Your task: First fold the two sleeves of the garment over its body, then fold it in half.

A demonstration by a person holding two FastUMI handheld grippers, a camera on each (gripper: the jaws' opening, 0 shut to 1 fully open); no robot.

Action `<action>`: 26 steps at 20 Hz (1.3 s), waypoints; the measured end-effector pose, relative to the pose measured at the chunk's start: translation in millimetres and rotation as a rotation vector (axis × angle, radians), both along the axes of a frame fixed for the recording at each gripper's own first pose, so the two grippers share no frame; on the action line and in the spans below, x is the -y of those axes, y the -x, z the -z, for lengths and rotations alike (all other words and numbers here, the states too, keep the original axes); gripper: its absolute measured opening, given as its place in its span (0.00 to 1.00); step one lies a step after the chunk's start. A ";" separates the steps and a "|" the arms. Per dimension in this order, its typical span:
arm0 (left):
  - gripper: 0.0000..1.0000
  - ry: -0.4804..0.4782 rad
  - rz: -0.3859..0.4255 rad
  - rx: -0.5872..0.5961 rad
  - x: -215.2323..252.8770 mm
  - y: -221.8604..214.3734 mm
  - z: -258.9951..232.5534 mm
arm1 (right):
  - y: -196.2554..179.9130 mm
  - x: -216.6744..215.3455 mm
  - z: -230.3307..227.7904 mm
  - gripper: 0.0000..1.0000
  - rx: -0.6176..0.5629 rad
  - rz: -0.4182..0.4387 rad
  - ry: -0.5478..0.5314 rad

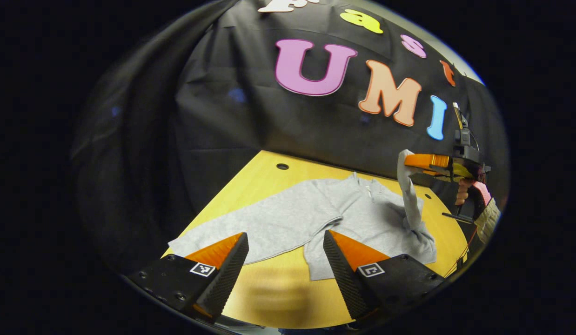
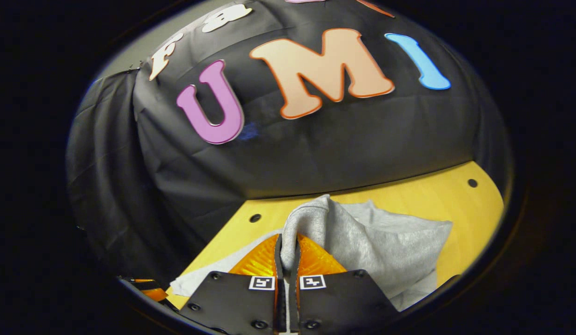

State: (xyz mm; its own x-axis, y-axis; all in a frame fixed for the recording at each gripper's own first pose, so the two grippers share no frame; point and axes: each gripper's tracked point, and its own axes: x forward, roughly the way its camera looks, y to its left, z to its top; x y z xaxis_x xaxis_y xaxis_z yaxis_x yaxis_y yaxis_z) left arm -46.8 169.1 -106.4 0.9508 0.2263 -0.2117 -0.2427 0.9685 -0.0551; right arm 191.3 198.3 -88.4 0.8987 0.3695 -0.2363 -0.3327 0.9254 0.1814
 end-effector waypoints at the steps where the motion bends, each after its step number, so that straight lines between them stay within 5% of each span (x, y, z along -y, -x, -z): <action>1: 0.94 0.009 -0.018 -0.004 -7.9 2.8 2.6 | -5.6 -19.5 6.6 0.05 -0.010 -0.032 -0.016; 5: 0.95 0.017 -0.097 -0.014 -45.0 16.6 15.1 | -23.3 -64.1 41.9 0.05 -0.090 -0.069 -0.058; 12: 0.95 -0.042 -0.223 -0.088 -117.2 23.0 47.4 | -50.8 -73.7 96.0 0.05 -0.175 -0.047 -0.056; 17: 0.95 -0.023 -0.224 -0.164 -129.6 4.1 74.9 | -45.5 -78.0 100.0 0.18 -0.172 -0.087 -0.018; 21: 0.95 0.015 -0.235 -0.187 -142.5 -0.7 93.4 | -40.1 -72.8 95.3 1.00 -0.150 -0.097 0.025; 26: 0.95 0.021 -0.248 -0.246 -147.1 0.8 109.8 | -30.5 -48.2 80.5 0.98 -0.100 -0.061 0.081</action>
State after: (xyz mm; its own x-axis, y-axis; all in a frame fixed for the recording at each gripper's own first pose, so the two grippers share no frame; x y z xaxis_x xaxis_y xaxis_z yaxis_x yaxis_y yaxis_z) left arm -47.5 316.2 -216.2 0.7875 0.4369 -0.4347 -0.4790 0.8777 0.0146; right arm 221.8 246.5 -168.9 0.8454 0.3989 -0.3551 -0.3729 0.9169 0.1423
